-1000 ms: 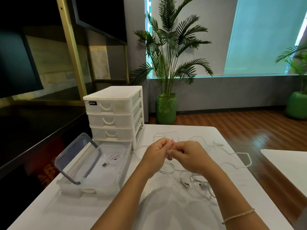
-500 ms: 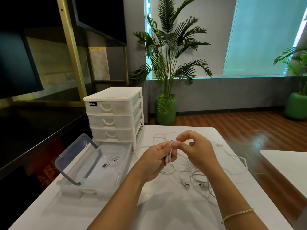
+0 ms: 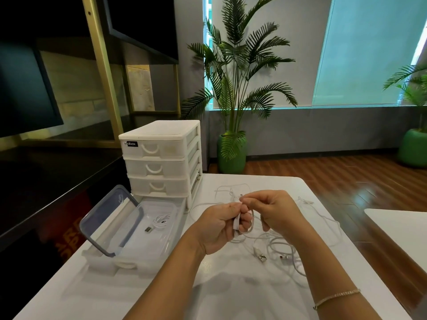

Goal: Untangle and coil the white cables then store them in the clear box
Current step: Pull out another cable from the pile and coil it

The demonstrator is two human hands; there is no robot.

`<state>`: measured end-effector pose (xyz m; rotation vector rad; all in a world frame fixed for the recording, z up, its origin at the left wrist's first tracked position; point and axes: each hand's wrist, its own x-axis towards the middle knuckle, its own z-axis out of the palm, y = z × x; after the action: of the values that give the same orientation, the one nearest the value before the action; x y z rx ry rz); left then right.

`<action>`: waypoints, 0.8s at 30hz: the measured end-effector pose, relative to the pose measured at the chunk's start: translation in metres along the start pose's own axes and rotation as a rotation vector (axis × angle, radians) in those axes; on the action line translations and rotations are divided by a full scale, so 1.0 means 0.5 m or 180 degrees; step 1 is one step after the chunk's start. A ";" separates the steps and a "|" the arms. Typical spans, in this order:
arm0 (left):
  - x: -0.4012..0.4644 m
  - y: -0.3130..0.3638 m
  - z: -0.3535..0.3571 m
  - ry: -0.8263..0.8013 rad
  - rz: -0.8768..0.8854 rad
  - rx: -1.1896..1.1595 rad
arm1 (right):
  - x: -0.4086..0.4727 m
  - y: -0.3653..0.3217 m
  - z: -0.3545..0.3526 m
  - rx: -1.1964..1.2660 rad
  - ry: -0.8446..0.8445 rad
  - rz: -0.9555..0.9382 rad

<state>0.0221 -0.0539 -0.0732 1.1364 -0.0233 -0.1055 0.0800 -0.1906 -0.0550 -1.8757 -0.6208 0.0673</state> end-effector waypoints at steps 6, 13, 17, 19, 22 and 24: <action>0.002 -0.003 0.003 0.0000 0.0071 -0.0433 | 0.000 0.006 -0.005 -0.0184 -0.0178 -0.0084; 0.005 -0.001 0.019 0.0003 0.0279 -0.1089 | 0.001 0.000 0.018 -0.0209 0.0187 -0.0487; 0.007 0.003 0.017 -0.0037 0.0388 -0.1259 | 0.000 0.001 0.020 -0.0222 0.0110 -0.0437; 0.007 0.006 0.014 -0.0022 0.0434 -0.1354 | -0.002 0.006 0.020 -0.0321 0.0087 -0.0346; 0.008 0.007 0.013 0.0177 0.0490 -0.1492 | -0.002 0.013 0.024 -0.0737 0.0062 -0.0281; 0.009 0.007 0.010 0.0301 0.0551 -0.1579 | -0.007 0.008 0.027 -0.1195 -0.0092 -0.0283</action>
<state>0.0265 -0.0576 -0.0680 0.6390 -0.0103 0.0942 0.0743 -0.1818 -0.0647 -2.2073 -0.7770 -0.0862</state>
